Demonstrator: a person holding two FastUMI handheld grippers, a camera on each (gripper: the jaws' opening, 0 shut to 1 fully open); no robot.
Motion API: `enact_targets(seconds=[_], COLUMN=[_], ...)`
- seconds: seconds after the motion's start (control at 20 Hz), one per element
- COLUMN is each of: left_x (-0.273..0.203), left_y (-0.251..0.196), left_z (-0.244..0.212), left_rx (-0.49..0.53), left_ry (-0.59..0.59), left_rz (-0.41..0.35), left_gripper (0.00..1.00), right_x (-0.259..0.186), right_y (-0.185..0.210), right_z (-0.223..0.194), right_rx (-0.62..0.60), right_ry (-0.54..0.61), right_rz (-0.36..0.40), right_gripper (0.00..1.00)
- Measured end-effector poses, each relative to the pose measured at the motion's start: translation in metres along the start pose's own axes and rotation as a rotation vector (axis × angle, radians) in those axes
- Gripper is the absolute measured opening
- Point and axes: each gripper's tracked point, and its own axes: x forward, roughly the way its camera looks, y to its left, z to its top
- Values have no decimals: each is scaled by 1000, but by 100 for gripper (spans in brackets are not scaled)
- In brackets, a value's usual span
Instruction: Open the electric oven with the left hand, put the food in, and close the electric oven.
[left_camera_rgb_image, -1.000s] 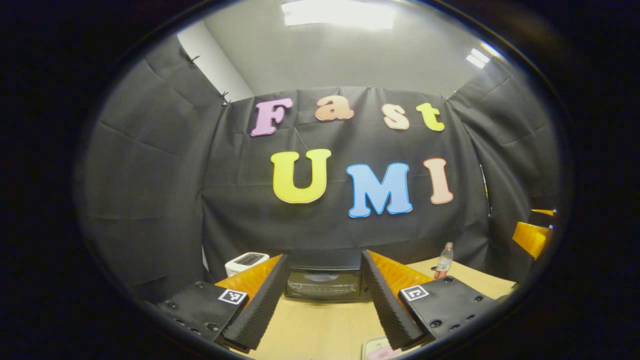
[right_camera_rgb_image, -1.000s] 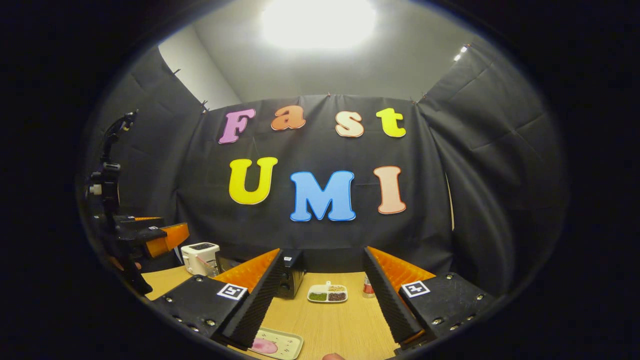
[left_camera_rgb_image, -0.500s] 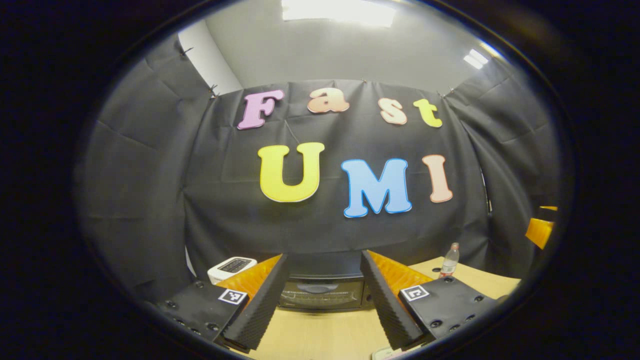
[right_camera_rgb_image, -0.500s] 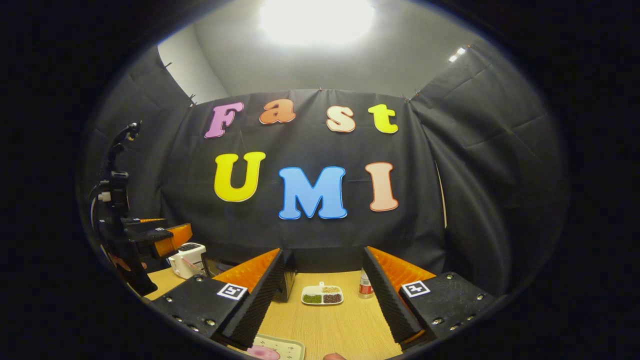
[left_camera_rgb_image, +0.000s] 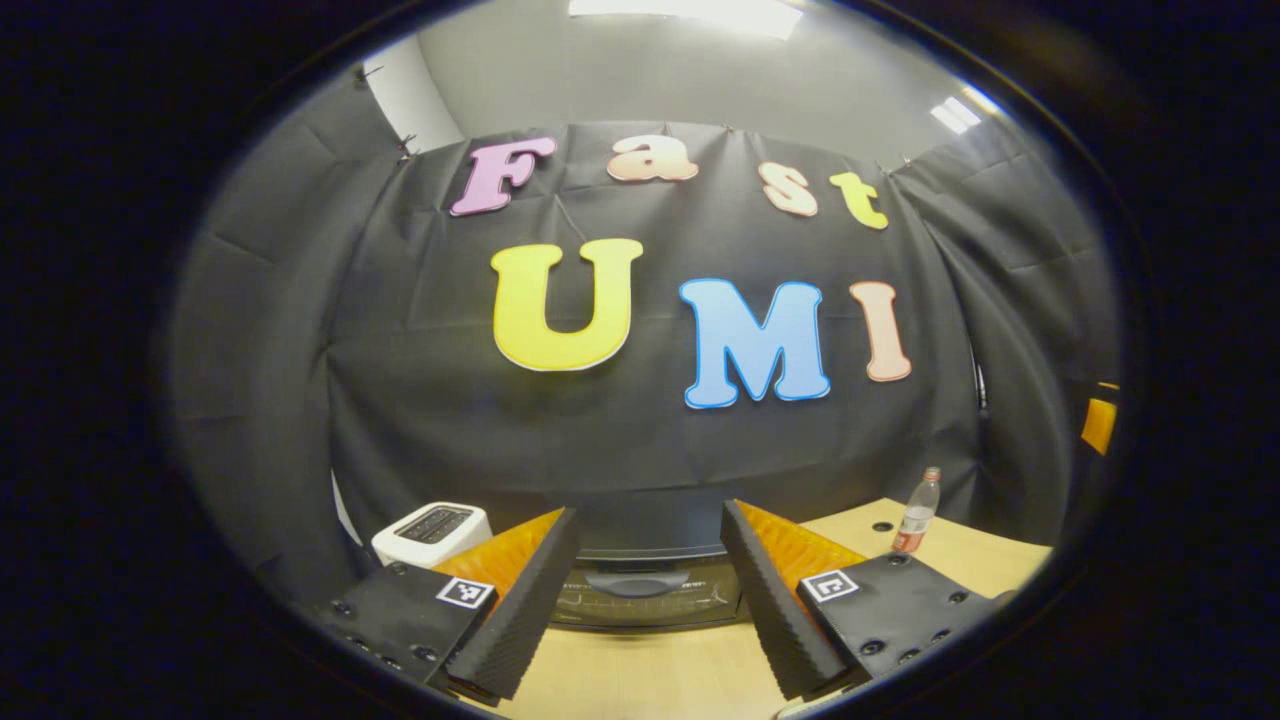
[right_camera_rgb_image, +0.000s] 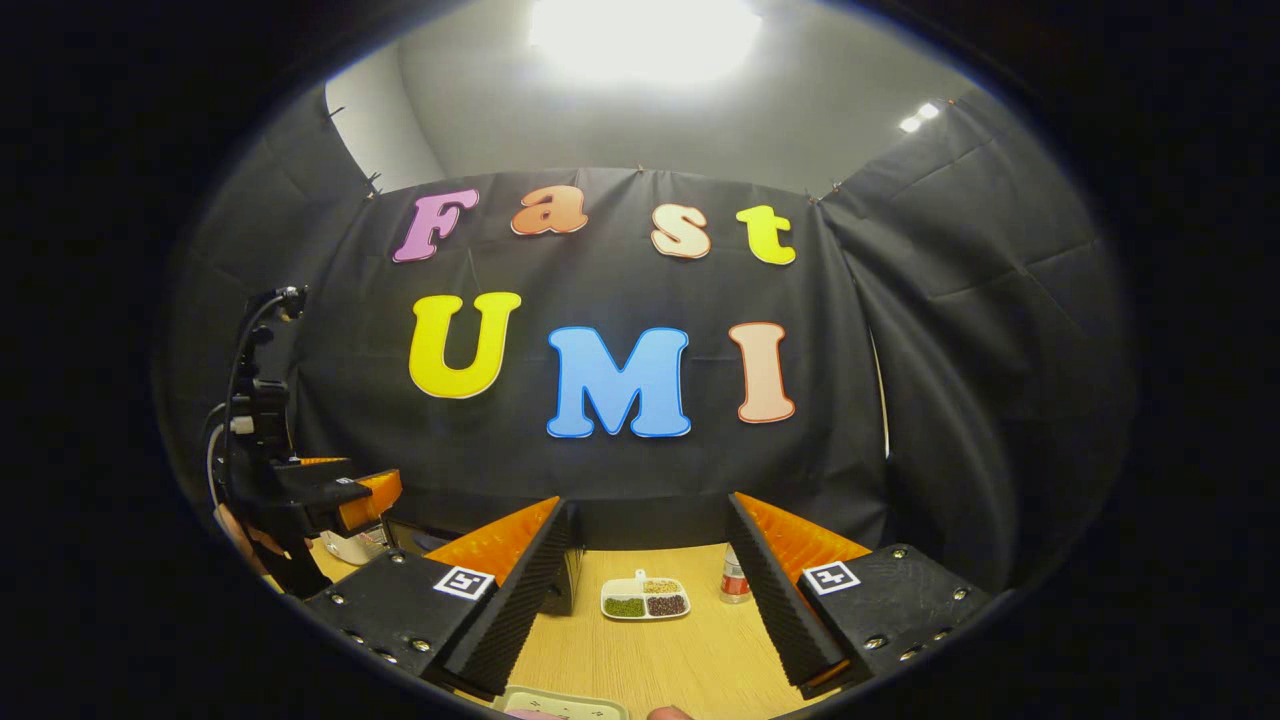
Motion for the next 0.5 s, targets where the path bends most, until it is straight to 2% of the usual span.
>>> enact_targets(seconds=[0.05,0.1,0.15,0.25,0.4,0.45,0.5], left_x=[8,15,22,37,58,68,76], left_y=[2,4,5,9,11,12,11], left_z=[-5,-10,-17,-29,-48,-60,-69], left_rx=[-1,-3,-6,-13,-25,-31,-36], left_ry=[9,19,28,47,81,100,115], left_rz=[-6,-10,-14,-20,-24,-25,-27], left_gripper=[100,91,96,91,100,96,96], right_x=[4,9,12,19,28,31,32], right_y=[3,6,8,11,12,11,11], right_z=[-3,-7,-9,-13,-20,-23,-26], right_rx=[-3,-6,-7,-10,-24,-27,-30], right_ry=[7,16,21,30,47,55,65], right_rz=[-2,-6,-10,-20,-41,-49,-56], right_gripper=[96,97,97,97,97,97,96])
